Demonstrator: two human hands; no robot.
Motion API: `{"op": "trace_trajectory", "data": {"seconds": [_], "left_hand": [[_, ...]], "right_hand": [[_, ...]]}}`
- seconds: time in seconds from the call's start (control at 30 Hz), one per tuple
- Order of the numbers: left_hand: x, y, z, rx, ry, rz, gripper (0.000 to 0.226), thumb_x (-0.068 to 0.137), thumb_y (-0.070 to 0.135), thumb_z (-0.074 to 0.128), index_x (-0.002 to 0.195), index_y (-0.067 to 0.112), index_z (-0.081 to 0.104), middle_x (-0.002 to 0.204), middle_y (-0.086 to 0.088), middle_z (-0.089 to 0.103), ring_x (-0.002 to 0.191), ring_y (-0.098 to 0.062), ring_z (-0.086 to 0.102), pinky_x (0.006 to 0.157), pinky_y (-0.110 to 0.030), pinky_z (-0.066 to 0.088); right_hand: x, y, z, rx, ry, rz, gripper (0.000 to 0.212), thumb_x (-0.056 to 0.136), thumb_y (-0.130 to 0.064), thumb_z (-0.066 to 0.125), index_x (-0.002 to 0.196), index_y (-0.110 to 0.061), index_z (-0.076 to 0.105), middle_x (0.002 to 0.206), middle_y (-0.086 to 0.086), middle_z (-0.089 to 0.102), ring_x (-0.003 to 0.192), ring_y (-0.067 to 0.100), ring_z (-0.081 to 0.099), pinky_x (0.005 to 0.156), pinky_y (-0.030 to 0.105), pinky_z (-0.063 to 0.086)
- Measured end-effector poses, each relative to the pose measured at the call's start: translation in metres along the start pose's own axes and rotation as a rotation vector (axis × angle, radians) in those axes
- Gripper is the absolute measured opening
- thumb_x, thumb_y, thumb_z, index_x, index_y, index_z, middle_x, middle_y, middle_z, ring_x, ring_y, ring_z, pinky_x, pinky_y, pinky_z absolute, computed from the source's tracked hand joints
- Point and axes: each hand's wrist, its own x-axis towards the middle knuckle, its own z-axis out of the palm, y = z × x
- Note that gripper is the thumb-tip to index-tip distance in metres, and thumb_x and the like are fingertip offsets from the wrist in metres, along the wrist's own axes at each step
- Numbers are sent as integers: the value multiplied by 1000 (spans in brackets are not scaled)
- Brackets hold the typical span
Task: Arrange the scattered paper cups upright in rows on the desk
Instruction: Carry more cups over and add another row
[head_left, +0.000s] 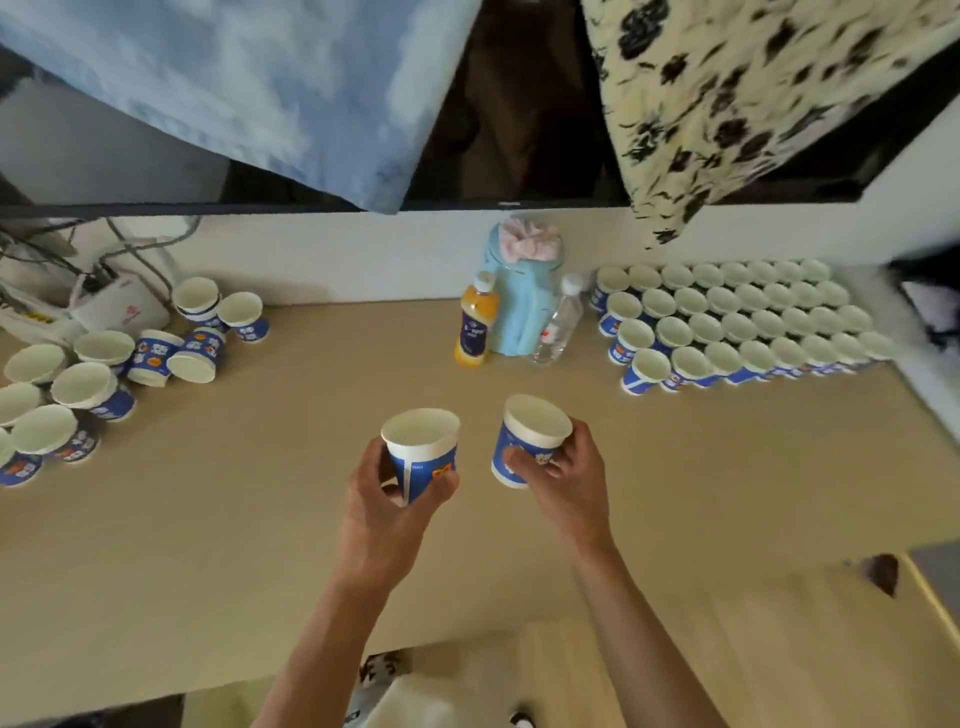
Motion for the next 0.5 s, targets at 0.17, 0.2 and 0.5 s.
{"op": "trace_trajectory", "data": {"seconds": [0.17, 0.2, 0.5], "left_hand": [[-46, 24, 87, 28, -144, 87, 45, 71, 34, 80, 113, 36, 63, 100, 13, 74, 91, -12, 70, 81, -30, 56], [-55, 27, 104, 29, -169, 102, 46, 72, 33, 81, 114, 35, 64, 101, 12, 74, 93, -13, 70, 82, -30, 56], [-114, 37, 220, 57, -348, 131, 46, 77, 19, 88, 112, 35, 63, 100, 16, 74, 91, -9, 71, 77, -25, 55]], "right_hand": [[-40, -4, -97, 89, 127, -47, 59, 61, -25, 86, 114, -25, 62, 111, -5, 73, 102, 15, 71, 82, 29, 58], [-47, -4, -115, 98, 149, -54, 59, 60, -26, 86, 114, -25, 63, 111, -5, 73, 102, 15, 71, 83, 29, 58], [-89, 10, -247, 160, 340, -49, 62, 56, -31, 85, 114, -25, 63, 110, -10, 73, 104, 14, 71, 86, 34, 57]]}}
